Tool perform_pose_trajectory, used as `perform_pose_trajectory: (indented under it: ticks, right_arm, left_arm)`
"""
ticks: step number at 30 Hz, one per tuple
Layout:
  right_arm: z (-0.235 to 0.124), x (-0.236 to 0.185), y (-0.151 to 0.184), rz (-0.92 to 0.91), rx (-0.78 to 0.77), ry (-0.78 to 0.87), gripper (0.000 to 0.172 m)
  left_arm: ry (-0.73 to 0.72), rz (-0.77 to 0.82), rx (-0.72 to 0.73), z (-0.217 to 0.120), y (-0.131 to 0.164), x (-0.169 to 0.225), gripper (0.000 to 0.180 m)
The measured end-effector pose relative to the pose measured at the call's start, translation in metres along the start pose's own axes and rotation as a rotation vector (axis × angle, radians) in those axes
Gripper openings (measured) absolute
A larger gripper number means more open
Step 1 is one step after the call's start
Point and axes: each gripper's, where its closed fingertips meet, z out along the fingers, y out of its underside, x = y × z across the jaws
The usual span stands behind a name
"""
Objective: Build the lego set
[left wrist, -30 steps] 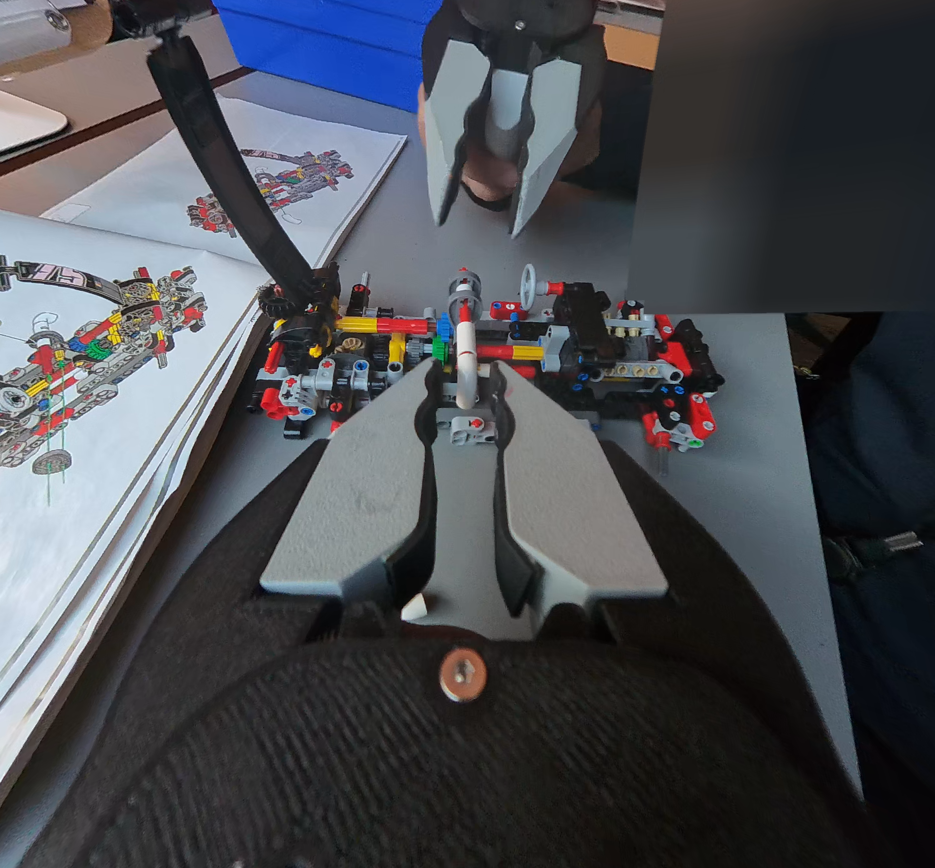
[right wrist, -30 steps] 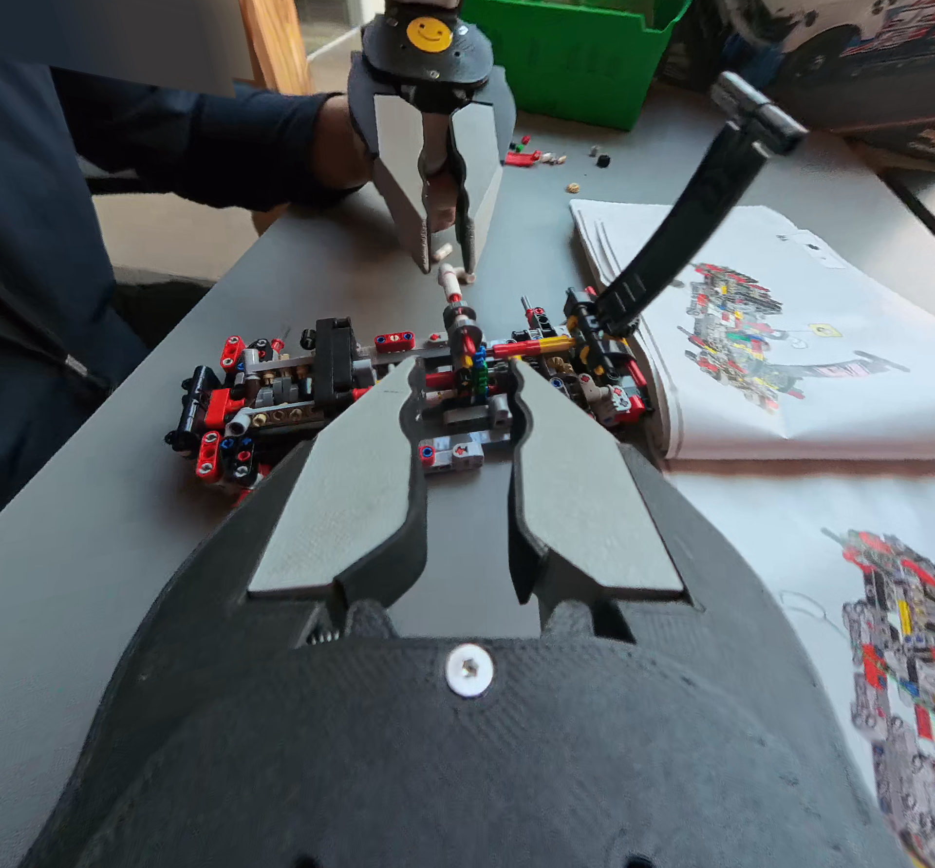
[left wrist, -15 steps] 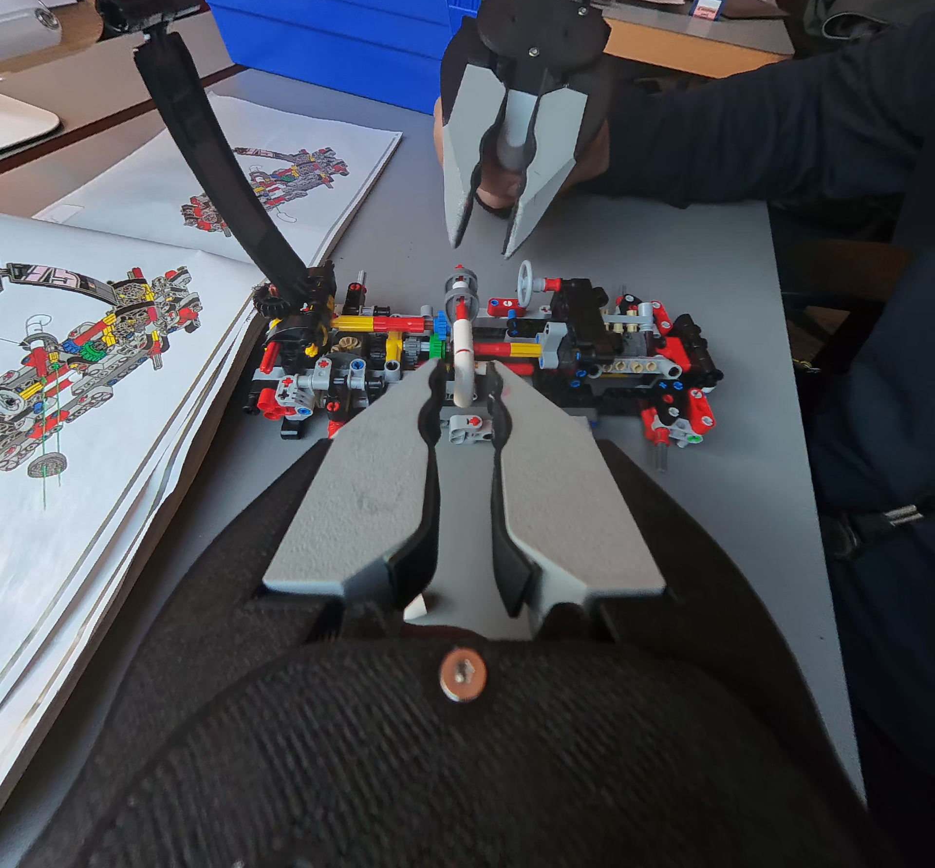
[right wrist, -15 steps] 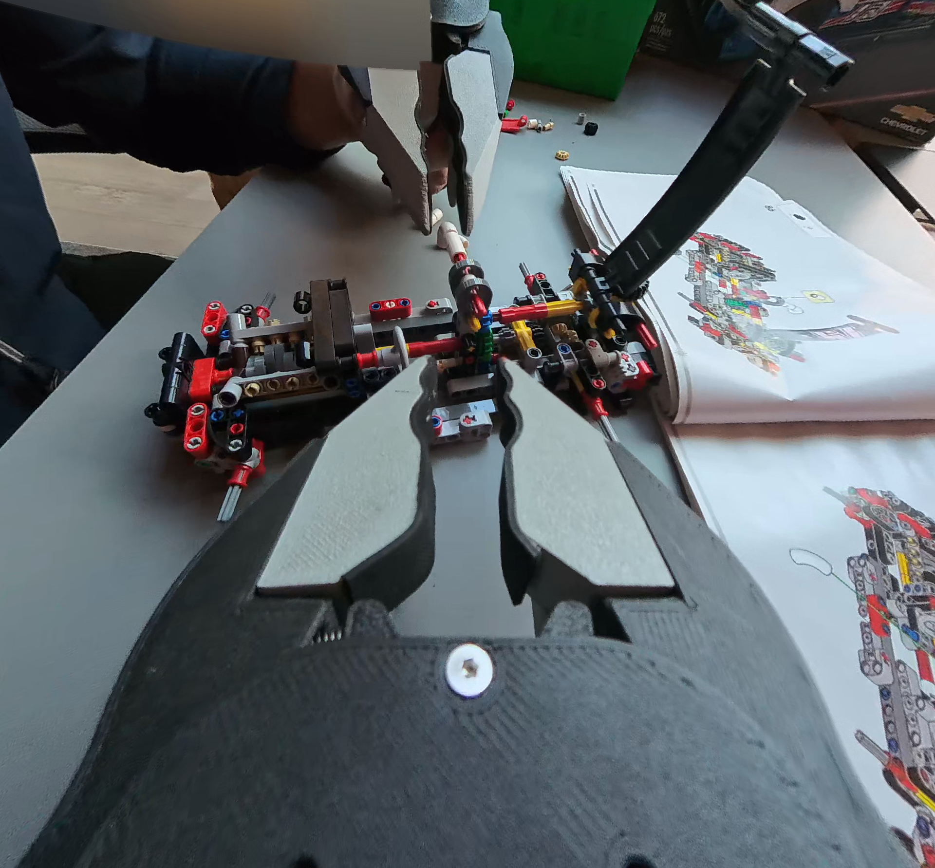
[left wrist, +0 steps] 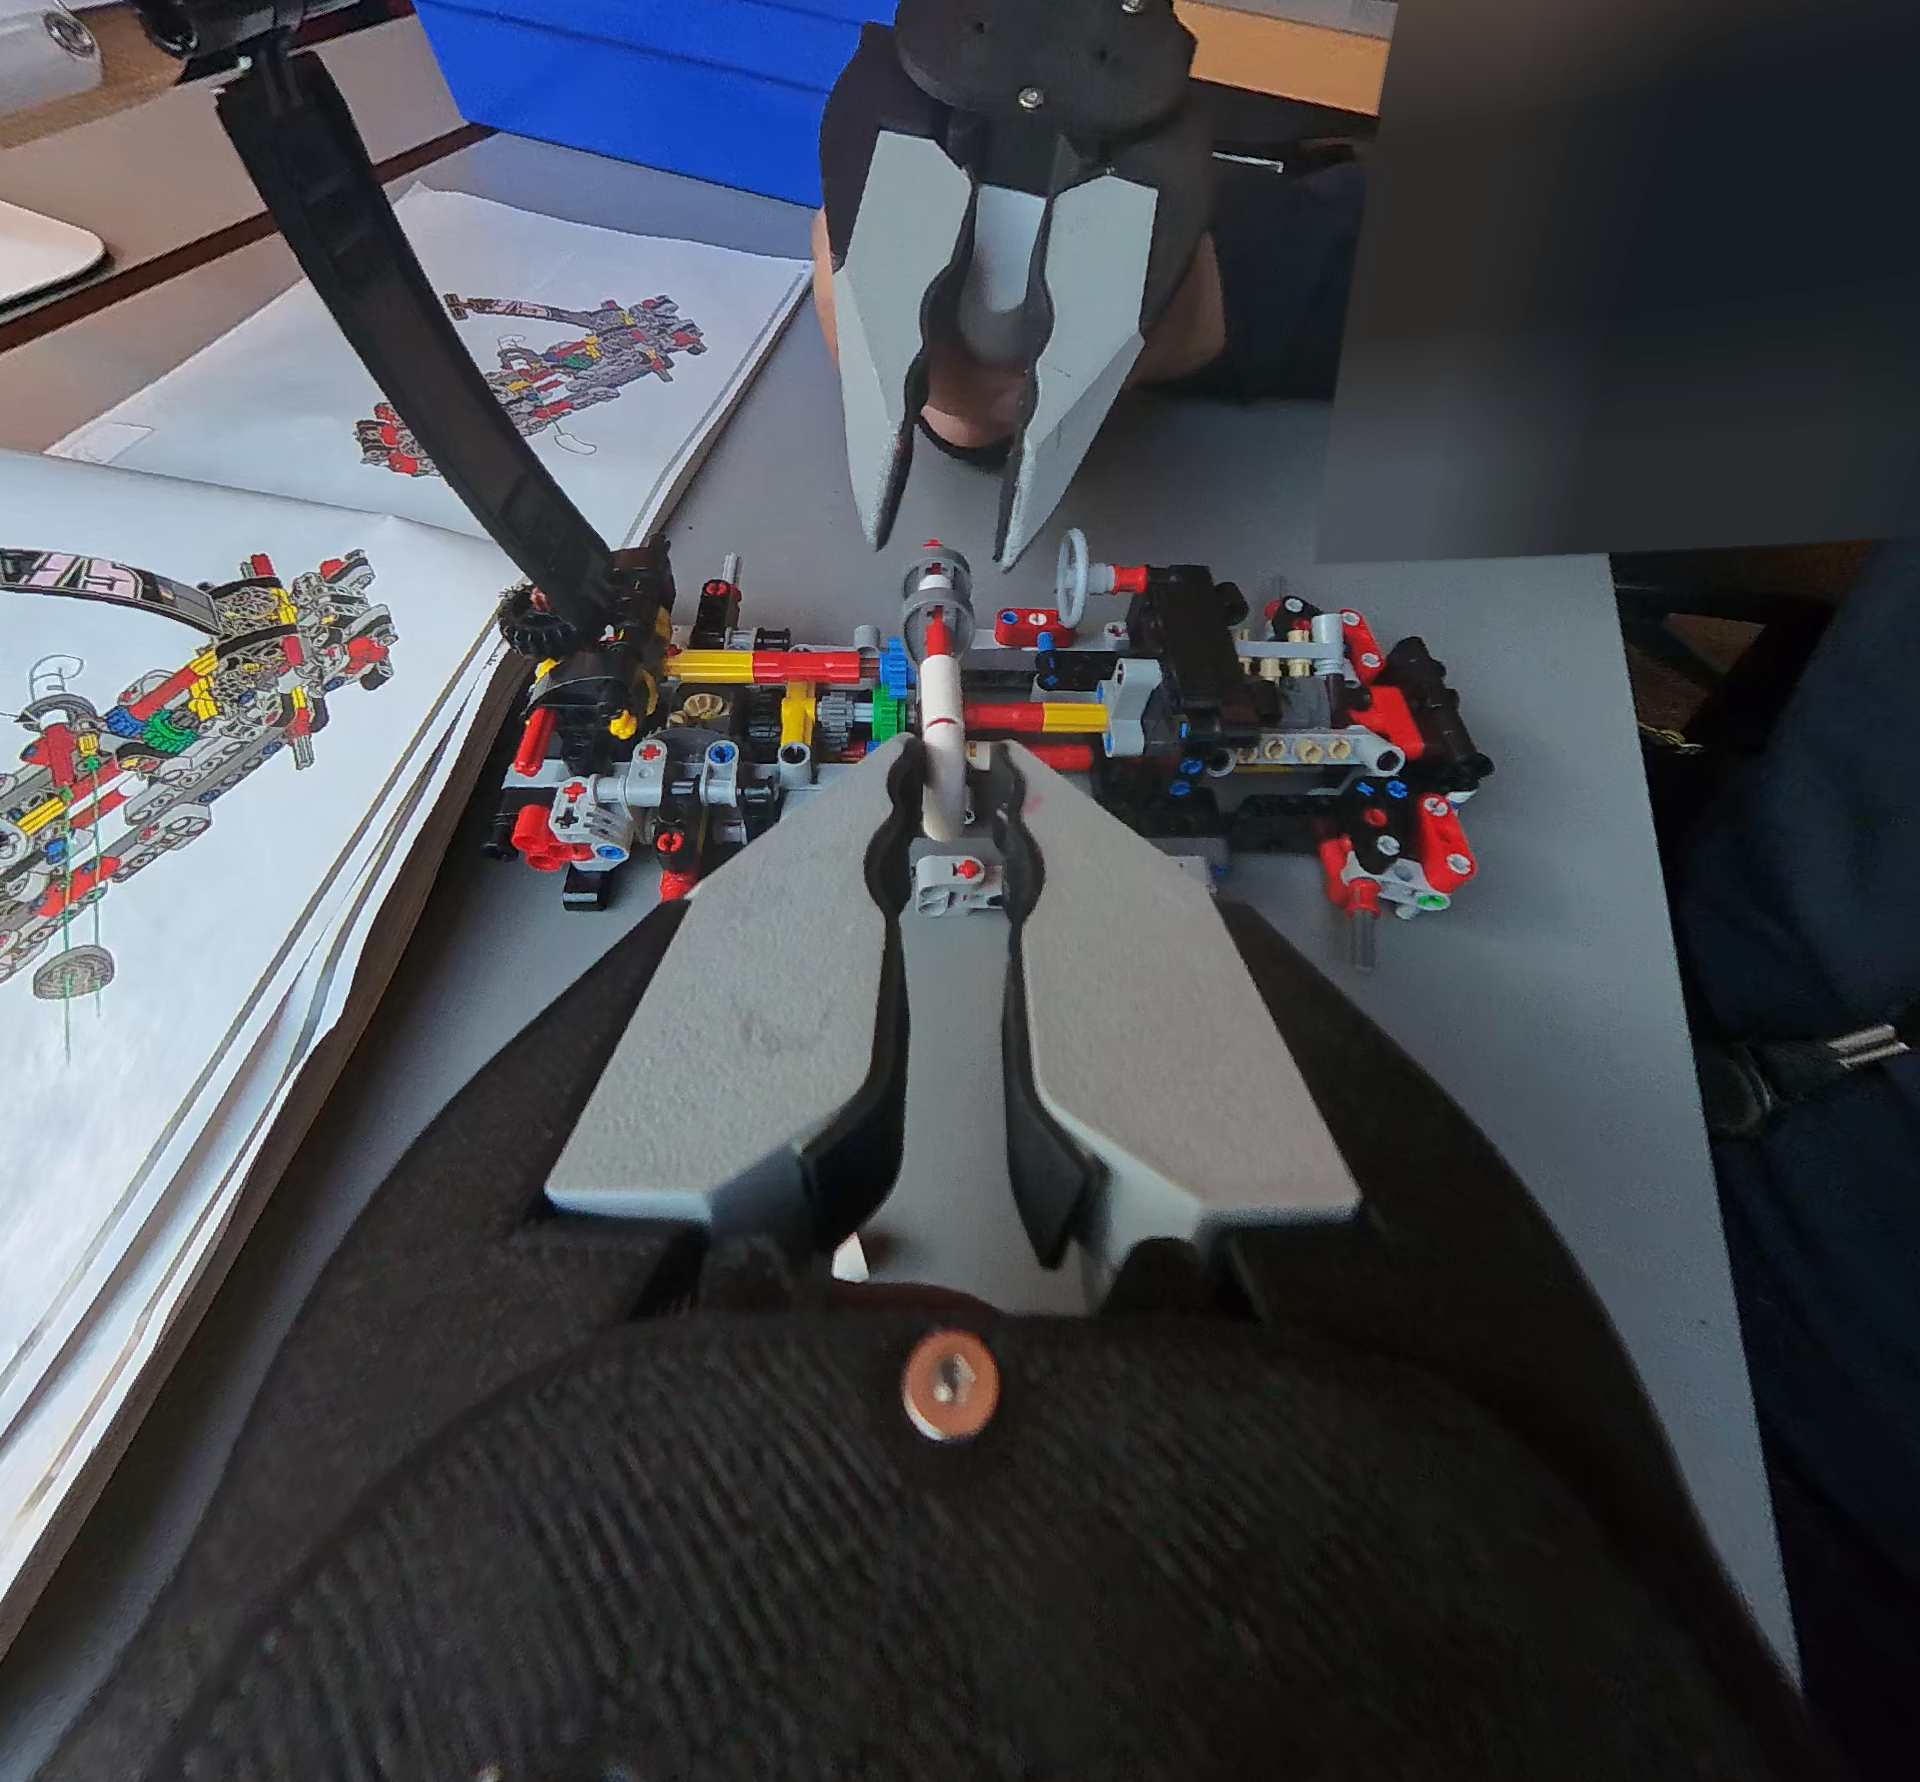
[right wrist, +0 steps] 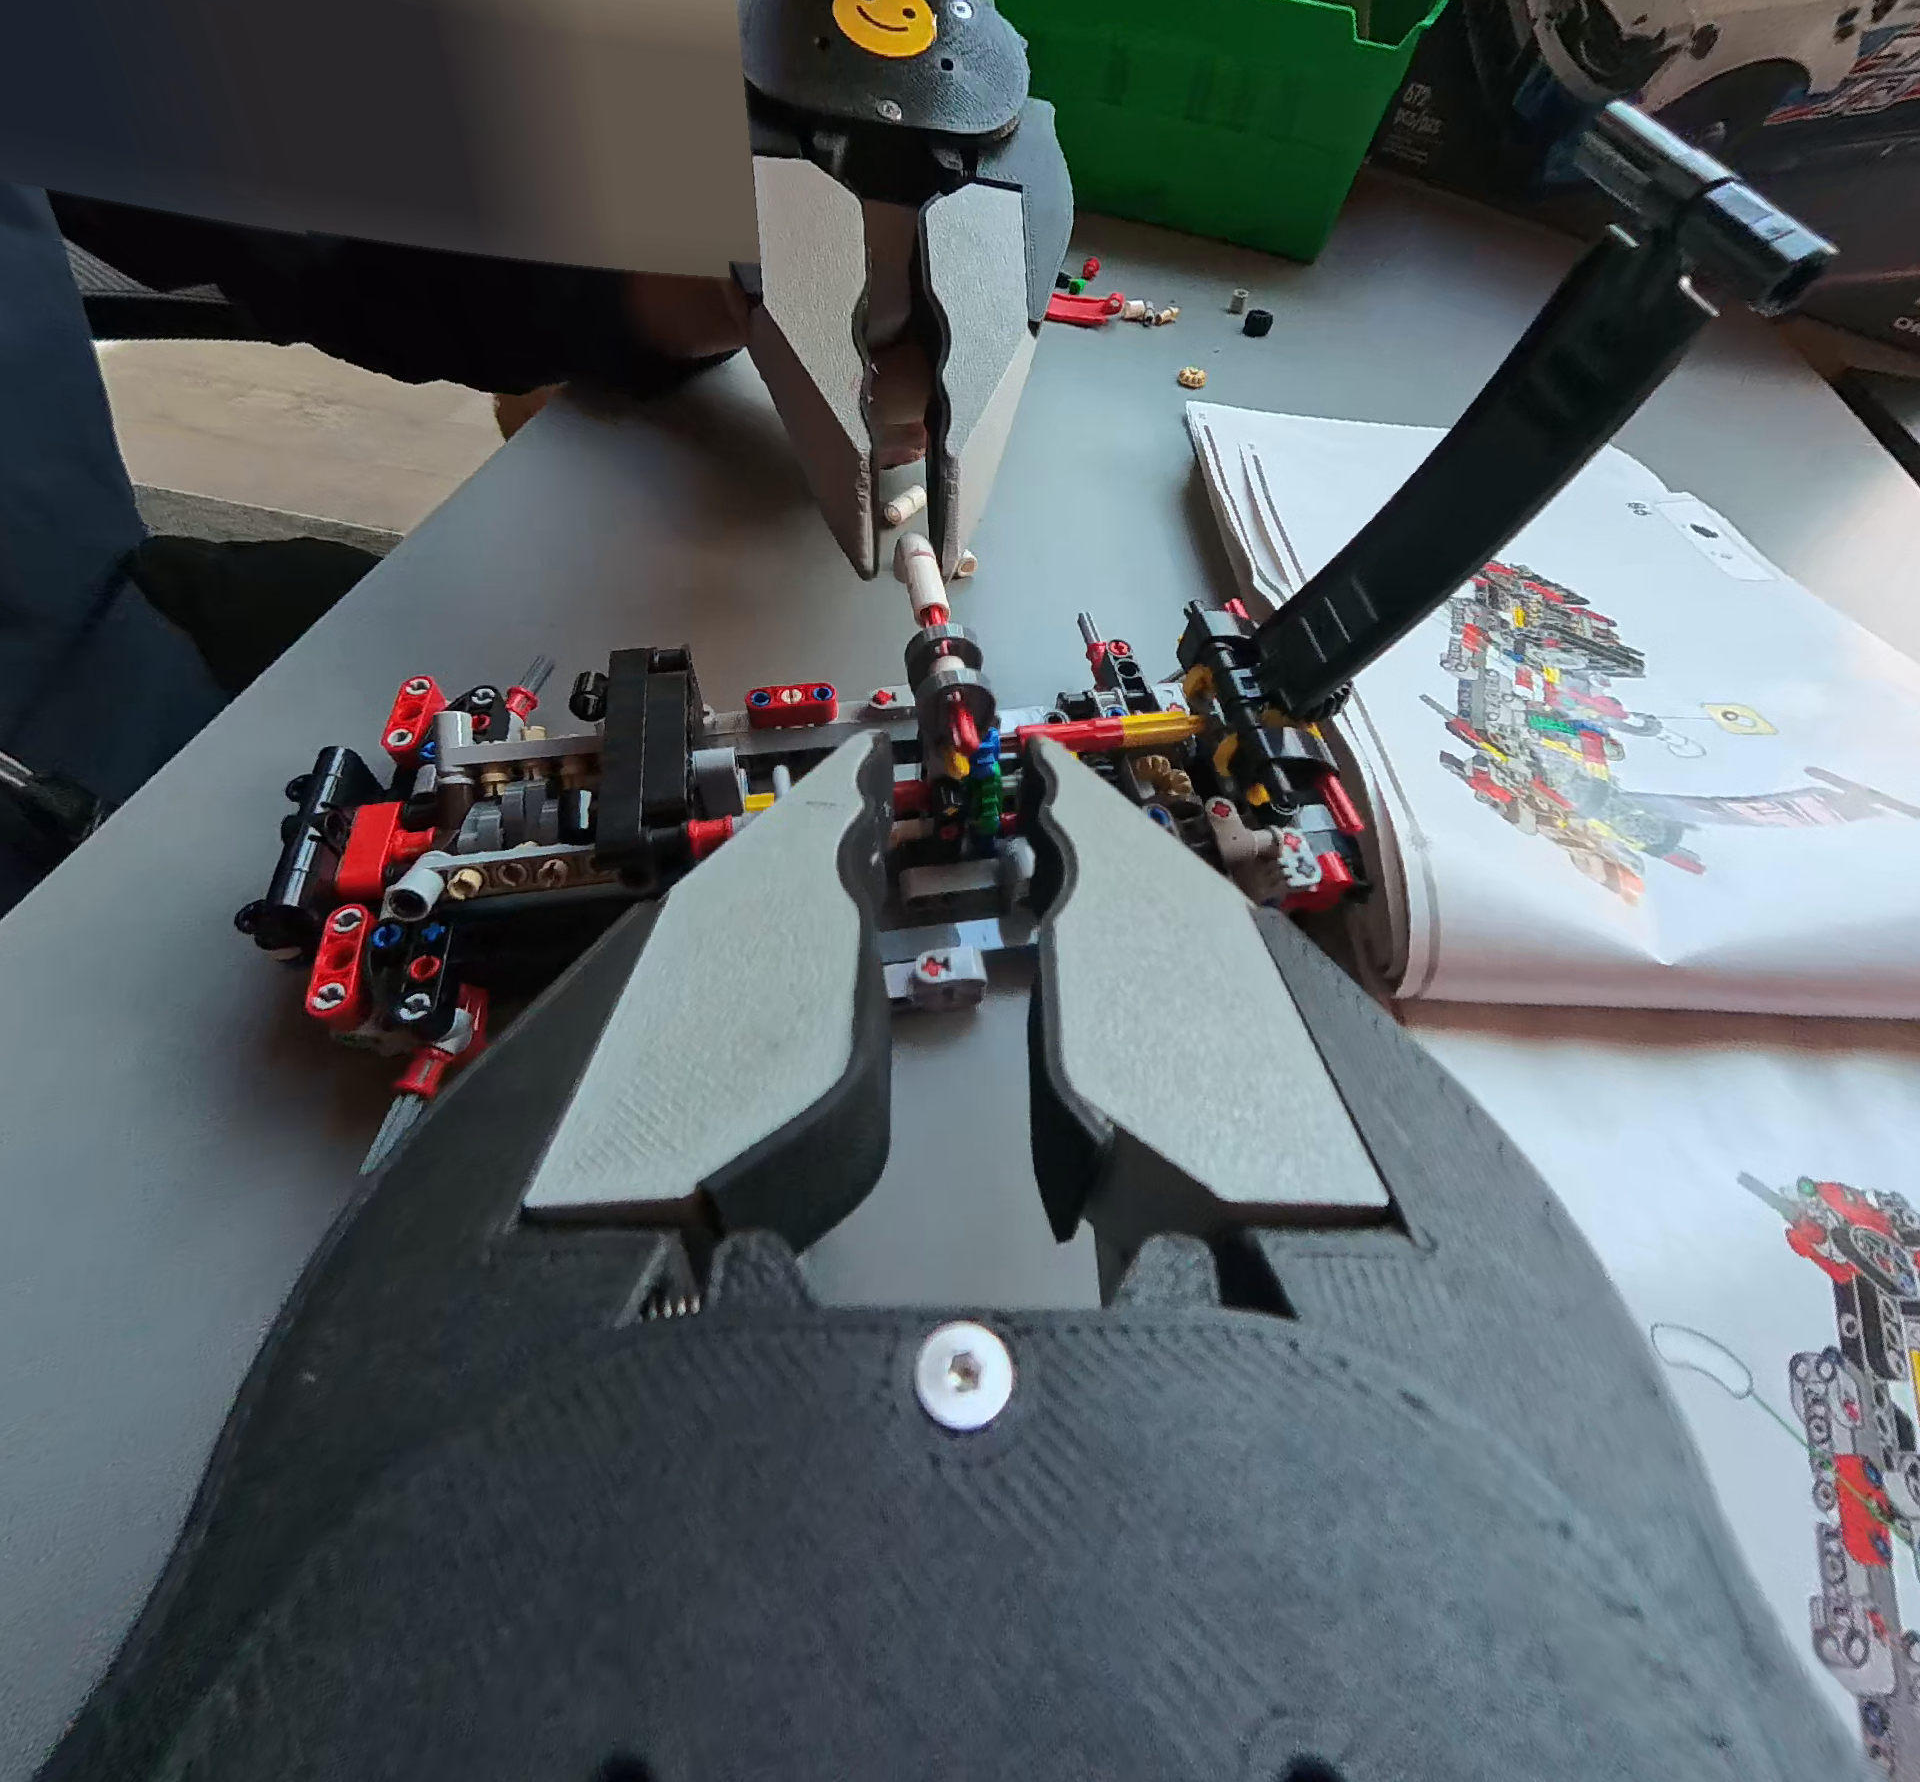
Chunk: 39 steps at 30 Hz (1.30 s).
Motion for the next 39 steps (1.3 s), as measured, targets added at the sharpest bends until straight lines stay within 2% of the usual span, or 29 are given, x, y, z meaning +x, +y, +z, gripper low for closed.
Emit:
perform_pose_trajectory:
  ticks: [9, 11, 17, 28, 39]
  right_arm:
    - [0.011, -0.002, 0.000, -0.026, -0.017, -0.089, 0.013]
    - [0.012, -0.002, -0.001, -0.025, -0.017, -0.103, 0.013]
    - [0.013, -0.002, 0.000, -0.007, -0.020, -0.128, 0.013]
    - [0.013, -0.001, 0.001, 0.063, -0.035, -0.160, 0.012]
    - [0.013, -0.001, 0.003, 0.082, -0.044, -0.174, 0.012]
  left_arm:
    - [-0.017, -0.010, -0.006, 0.002, 0.000, -0.001, 0.005]
    - [-0.009, -0.017, -0.015, 0.003, 0.002, 0.000, 0.010]
    - [-0.041, 0.011, -0.021, 0.005, 0.001, -0.003, 0.005]
    - [-0.006, -0.086, -0.053, 0.006, -0.001, -0.004, 0.004]
    - [0.018, -0.120, -0.088, 0.008, -0.003, -0.006, 0.003]
